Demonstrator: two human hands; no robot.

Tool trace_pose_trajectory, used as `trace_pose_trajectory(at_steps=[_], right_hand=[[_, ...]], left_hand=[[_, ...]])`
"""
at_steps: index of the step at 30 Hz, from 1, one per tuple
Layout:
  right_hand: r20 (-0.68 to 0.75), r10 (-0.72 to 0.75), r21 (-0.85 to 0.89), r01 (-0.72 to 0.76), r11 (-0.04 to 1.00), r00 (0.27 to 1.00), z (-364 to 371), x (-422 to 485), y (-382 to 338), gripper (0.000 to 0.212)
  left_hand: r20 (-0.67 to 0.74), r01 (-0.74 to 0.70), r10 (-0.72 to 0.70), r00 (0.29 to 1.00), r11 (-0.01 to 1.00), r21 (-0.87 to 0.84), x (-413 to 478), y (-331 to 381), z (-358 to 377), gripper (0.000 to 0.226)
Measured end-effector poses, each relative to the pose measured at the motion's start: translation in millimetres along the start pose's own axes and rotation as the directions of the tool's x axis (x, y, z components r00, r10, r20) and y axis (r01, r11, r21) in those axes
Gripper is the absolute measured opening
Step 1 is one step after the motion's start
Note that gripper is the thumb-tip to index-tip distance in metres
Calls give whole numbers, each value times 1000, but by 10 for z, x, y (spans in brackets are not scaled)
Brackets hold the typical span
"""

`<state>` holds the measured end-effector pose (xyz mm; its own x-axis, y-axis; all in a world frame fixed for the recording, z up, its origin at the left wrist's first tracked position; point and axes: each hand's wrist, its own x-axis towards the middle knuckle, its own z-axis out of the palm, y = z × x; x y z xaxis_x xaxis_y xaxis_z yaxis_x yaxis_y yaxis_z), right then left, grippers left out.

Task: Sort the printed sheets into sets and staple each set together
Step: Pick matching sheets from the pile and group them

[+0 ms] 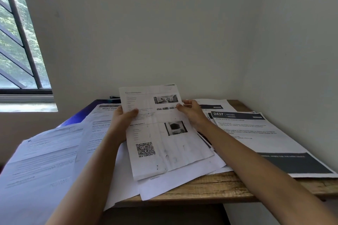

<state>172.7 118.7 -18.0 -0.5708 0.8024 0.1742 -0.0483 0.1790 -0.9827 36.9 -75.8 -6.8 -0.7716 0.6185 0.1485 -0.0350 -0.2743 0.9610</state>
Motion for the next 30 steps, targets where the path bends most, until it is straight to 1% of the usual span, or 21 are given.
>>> trace_pose_trajectory(at_steps=[2, 4, 5, 7, 9, 12, 14, 15, 17, 19, 21, 23, 25, 27, 30], right_hand=[[189, 103, -50, -95, 994, 977, -91, -33, -56, 40], [367, 155, -122, -118, 986, 917, -184, -85, -96, 33], [418, 148, -140, -98, 985, 896, -220, -109, -112, 28], [460, 101, -112, -56, 992, 882, -251, -126, -132, 25], [438, 61, -98, -20, 995, 897, -249, -119, -166, 27], [337, 23, -74, 2, 997, 941, -255, -101, -284, 29], [297, -30, 7, 29, 1000, 954, -279, -107, -412, 25], [273, -74, 56, 61, 997, 959, -294, -123, -497, 19], [179, -179, 139, 155, 978, 968, -318, -141, -682, 13], [64, -276, 223, 256, 941, 959, -345, -145, -846, 18], [-2, -352, 292, 337, 895, 936, -381, -164, -954, 20], [-3, -392, 322, 372, 871, 920, -413, -211, -977, 20], [4, -391, 311, 371, 875, 920, -427, -298, -912, 20], [21, -373, 275, 353, 894, 928, -436, -367, -773, 20], [69, -343, 197, 324, 925, 937, -459, -451, -554, 21]], left_hand=[[-9, -29, 28, 1000, 998, -49, 17, 1, -27, 18], [-20, -64, 62, 998, 994, -93, 46, -3, -58, 25], [-29, -80, 77, 997, 990, -115, 58, 0, -61, 30], [-53, -112, 107, 993, 987, -115, 54, 14, -33, 30], [-82, -127, 118, 990, 986, -104, 31, 35, 19, 26], [-85, -65, 49, 995, 978, -199, 37, 151, 100, 26], [-30, -3, -5, 1000, 968, -252, 82, 340, 143, 30], [21, 5, 0, 1000, 971, -240, 105, 460, 172, 31], [126, -50, 75, 989, 981, -189, 109, 736, 268, 25], [198, -158, 186, 962, 976, -151, 78, 993, 394, 16], [256, -245, 271, 928, 961, -131, 22, 1172, 524, 13], [279, -297, 305, 911, 952, -72, -34, 1217, 608, 9], [280, -323, 306, 910, 946, 16, -78, 1136, 621, 9], [285, -303, 271, 920, 950, 73, -126, 971, 586, 17], [279, -255, 209, 937, 957, 138, -186, 688, 496, 18]])
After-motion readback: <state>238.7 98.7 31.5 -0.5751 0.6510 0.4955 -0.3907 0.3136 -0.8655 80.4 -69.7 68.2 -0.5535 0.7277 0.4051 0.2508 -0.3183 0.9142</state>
